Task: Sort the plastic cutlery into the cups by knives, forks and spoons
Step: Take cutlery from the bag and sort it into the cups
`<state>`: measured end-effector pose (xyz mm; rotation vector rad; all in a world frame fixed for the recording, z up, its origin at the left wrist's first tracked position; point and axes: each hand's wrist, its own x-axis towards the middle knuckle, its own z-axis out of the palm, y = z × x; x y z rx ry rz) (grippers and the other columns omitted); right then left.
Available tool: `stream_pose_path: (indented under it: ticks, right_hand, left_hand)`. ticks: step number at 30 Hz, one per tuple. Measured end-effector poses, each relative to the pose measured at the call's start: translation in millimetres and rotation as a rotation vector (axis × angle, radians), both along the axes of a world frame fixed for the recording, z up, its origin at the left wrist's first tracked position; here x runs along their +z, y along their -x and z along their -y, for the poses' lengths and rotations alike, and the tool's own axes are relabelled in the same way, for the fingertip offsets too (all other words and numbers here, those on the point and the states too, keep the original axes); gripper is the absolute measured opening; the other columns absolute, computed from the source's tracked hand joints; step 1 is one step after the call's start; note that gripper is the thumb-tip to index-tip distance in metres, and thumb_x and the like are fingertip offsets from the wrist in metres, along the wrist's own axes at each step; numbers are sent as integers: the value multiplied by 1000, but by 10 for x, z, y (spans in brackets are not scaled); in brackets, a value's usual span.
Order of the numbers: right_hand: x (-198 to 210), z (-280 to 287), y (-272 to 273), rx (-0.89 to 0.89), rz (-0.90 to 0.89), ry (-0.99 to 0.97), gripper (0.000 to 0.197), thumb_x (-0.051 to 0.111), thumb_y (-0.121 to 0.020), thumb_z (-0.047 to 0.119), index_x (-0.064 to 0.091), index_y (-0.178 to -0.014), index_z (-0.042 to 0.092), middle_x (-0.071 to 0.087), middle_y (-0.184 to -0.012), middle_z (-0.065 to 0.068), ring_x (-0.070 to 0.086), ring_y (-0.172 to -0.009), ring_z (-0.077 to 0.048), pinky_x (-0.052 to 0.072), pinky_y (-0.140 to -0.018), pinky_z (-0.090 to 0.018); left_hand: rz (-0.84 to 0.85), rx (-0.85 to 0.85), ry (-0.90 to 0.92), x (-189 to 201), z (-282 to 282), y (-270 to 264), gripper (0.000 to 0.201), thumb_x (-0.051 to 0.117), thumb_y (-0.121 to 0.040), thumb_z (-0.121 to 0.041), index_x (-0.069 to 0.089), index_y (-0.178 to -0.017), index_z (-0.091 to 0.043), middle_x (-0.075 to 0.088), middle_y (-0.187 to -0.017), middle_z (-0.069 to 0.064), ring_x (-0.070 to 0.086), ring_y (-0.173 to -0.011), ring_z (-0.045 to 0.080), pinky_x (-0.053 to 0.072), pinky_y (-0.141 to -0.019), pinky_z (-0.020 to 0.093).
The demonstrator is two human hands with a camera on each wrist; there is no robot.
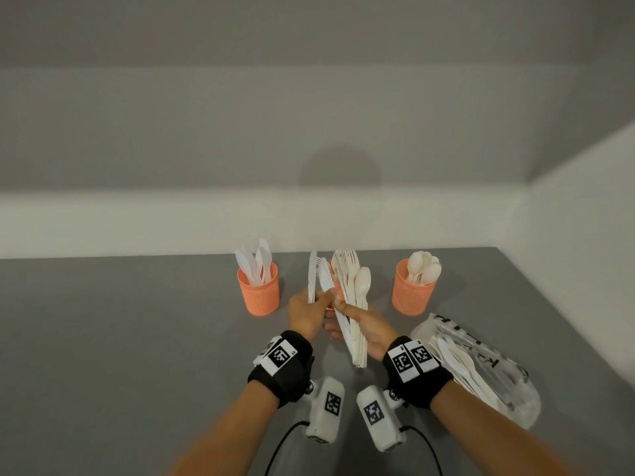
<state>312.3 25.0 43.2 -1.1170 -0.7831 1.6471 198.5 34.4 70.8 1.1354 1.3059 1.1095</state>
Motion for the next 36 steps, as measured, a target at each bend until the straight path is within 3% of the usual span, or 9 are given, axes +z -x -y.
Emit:
stream_pose_path:
  ticks: [4, 7, 9, 14, 17, 20, 25, 29, 36]
  right_hand:
    - [6, -17, -45, -11, -45, 22, 30, 53, -93, 19, 59, -116, 0, 74, -83, -8, 70, -64, -13, 56, -56, -22]
    - [12, -20, -33, -13, 14, 13, 27, 53, -93, 19, 60, -112, 2, 73, -78, -5, 68, -59, -10, 54, -53, -20]
    - [13, -22, -35, -8, -8, 14, 26, 52, -93, 19, 61, -110, 1, 73, -82, -8, 69, -62, -12, 55, -55, -21]
    - [33, 2, -107, 19, -58, 52, 18, 52, -93, 18, 63, -103, 8, 70, -85, -10, 68, -64, -14, 56, -56, -22]
    - [17, -2, -155, 34, 1, 80, 20, 51, -92, 22, 64, -105, 13, 60, -57, 3, 43, -37, -3, 37, -37, -14]
    - [9, -12, -151, 79, -29, 94, 23, 46, -95, 24, 62, -106, 13, 46, -44, 6, 31, -29, -2, 27, -32, -12]
    - [35, -9, -77, 134, -22, 95, 20, 45, -95, 23, 61, -104, 14, 44, -41, 6, 30, -27, -3, 24, -30, -13]
    - [24, -9, -64, 160, 8, 87, 25, 52, -93, 24, 51, -115, 13, 47, -44, 5, 30, -27, -2, 24, -30, -13]
    - [46, -40, -25, 115, -11, 55, 27, 52, -92, 33, 56, -115, 19, 61, -62, -1, 31, -29, -2, 28, -31, -12]
  left_hand:
    - [44, 29, 1, 82, -15, 17, 25, 49, -95, -18, 59, -110, 0, 65, -106, 26, 62, -98, 36, 55, -66, 27]
    - [9, -73, -47, 23, -18, -3, 23, 51, -94, -15, 62, -102, 3, 67, -96, 25, 69, -64, 9, 42, -41, 7]
    - [17, -46, -38, 6, -43, -9, 20, 48, -95, -16, 61, -88, -3, 64, -79, 12, 59, -48, 3, 40, -42, 9]
    - [185, 198, -26, 8, -232, 71, 35, 32, -101, -21, 49, -72, -12, 55, -63, 5, 54, -58, 16, 45, -64, 28]
    - [255, 124, 16, 26, -269, 119, 19, 33, -100, -13, 49, -90, -13, 41, -55, 2, 46, -38, 10, 45, -48, 25]
    - [116, -11, 32, 15, -243, 103, 14, 50, -94, -19, 55, -102, -9, 31, -48, -3, 29, -31, 4, 28, -34, 16]
    - [43, -102, 72, 41, -153, 26, 22, 68, -82, -27, 59, -74, -10, 41, -46, -2, 26, -28, 4, 24, -34, 14]
    - [19, -86, 50, 28, -159, 18, 25, 71, -80, -25, 60, -79, -3, 50, -62, 9, 29, -26, 3, 25, -33, 14]
    - [3, 11, 10, -65, -239, 42, 28, 49, -92, -11, 50, -64, -10, 48, -50, -1, 37, -34, 7, 30, -36, 17]
